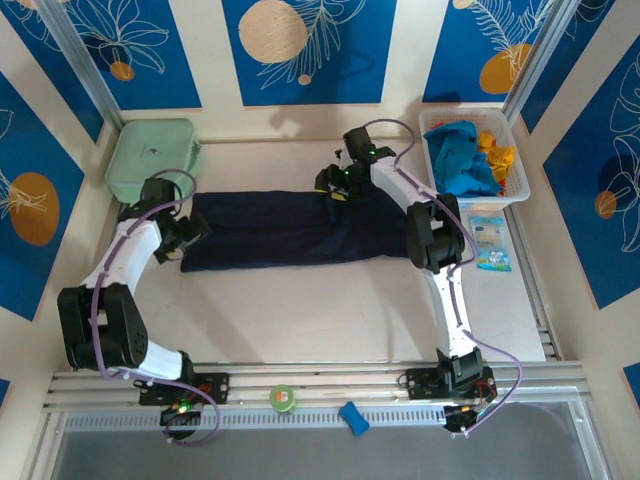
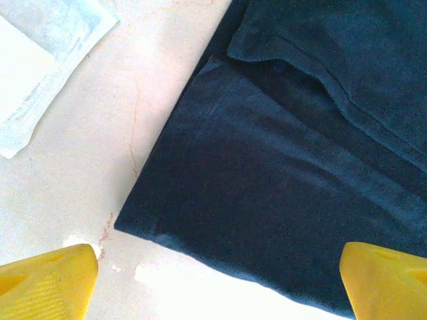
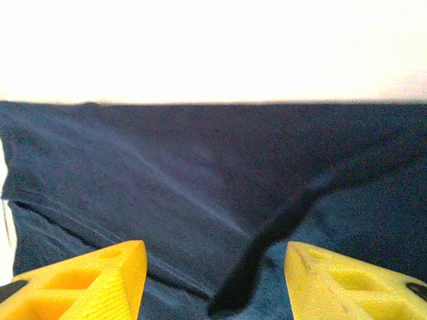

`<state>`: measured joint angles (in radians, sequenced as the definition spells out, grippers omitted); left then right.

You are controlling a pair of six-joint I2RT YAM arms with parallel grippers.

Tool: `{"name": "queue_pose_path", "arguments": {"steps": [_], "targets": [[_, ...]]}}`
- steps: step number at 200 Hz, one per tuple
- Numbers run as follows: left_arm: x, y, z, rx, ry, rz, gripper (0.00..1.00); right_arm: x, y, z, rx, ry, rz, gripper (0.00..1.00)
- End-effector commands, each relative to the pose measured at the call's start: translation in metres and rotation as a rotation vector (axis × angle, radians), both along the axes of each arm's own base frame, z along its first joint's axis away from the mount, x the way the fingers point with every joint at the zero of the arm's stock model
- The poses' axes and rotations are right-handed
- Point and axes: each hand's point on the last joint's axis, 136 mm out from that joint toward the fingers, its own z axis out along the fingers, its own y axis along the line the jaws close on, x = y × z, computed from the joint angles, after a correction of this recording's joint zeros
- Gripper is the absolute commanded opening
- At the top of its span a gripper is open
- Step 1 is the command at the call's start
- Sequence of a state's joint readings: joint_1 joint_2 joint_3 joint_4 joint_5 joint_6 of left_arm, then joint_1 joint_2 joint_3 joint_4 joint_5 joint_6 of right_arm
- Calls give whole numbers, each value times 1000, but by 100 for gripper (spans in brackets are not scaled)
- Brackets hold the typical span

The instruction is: Fold and stack the t-shirts

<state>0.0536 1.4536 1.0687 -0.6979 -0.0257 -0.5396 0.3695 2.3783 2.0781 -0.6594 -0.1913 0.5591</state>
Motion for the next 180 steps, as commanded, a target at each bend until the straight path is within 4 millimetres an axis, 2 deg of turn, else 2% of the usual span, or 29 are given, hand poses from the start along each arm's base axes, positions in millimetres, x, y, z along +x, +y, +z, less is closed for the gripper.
{"name": "queue_pose_path", "arguments": {"steps": [1, 18, 41, 58, 69, 81, 99, 106, 112, 131, 147, 163, 180], "targets": [[-8, -8, -4, -5, 26, -41, 93, -8, 6, -5, 4, 61, 8, 57], [-12, -10, -6, 17, 47, -55, 92, -11, 1, 7, -17, 29, 7, 57], [-11, -15, -10, 45, 71, -82, 86, -25, -27, 31, -81, -40, -31, 57], [0, -21, -15, 46, 84, -100, 73, -44, -56, 44, -139, -83, -76, 56], [11, -24, -18, 46, 93, -106, 63, -61, -75, 48, -176, -87, -102, 52], [28, -28, -19, 43, 95, -115, 46, -83, -97, 42, -221, -56, -124, 44], [59, -31, -23, 51, 93, -121, 26, -115, -124, 27, -266, 16, -148, 18], [72, -31, -25, 56, 94, -122, 20, -125, -134, 20, -283, 35, -155, 11], [82, -31, -28, 60, 100, -125, 16, -133, -141, 15, -298, 51, -164, 0], [114, -36, -40, 53, 112, -148, 11, -148, -162, 1, -307, 91, -197, 0], [135, -40, -55, 52, 143, -169, 10, -150, -177, -7, -320, 109, -228, 0], [146, -40, -72, 70, 181, -180, 8, -145, -188, -14, -336, 127, -242, 0], [147, -38, -87, 88, 213, -183, 8, -136, -193, -25, -354, 153, -238, 0]]}}
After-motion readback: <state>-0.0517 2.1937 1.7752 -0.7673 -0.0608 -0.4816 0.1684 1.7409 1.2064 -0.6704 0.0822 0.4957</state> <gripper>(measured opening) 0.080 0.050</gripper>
